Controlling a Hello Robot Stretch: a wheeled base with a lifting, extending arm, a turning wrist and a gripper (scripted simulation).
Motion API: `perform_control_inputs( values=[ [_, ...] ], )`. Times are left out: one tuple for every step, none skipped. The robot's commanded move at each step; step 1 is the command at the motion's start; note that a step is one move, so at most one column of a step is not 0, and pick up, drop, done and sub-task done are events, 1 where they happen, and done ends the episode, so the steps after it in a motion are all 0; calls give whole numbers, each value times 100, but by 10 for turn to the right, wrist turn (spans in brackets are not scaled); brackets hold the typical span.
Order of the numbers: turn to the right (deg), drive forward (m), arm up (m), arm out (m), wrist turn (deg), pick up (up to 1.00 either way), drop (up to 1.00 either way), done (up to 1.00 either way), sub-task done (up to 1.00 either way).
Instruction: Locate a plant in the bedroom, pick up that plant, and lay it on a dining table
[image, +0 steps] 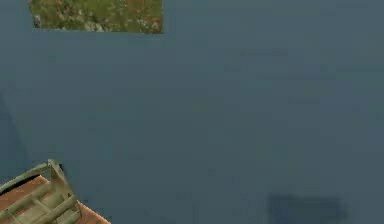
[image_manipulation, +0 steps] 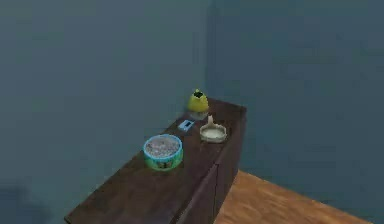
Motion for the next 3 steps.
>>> perform_control_inputs(
  values=[
    [-450,0,0,0,0,0,0,0,0],
    [-390,0,0,0,0,0,0,0,0],
    [-30,0,0,0,0,0,0,0,0]
  ],
)
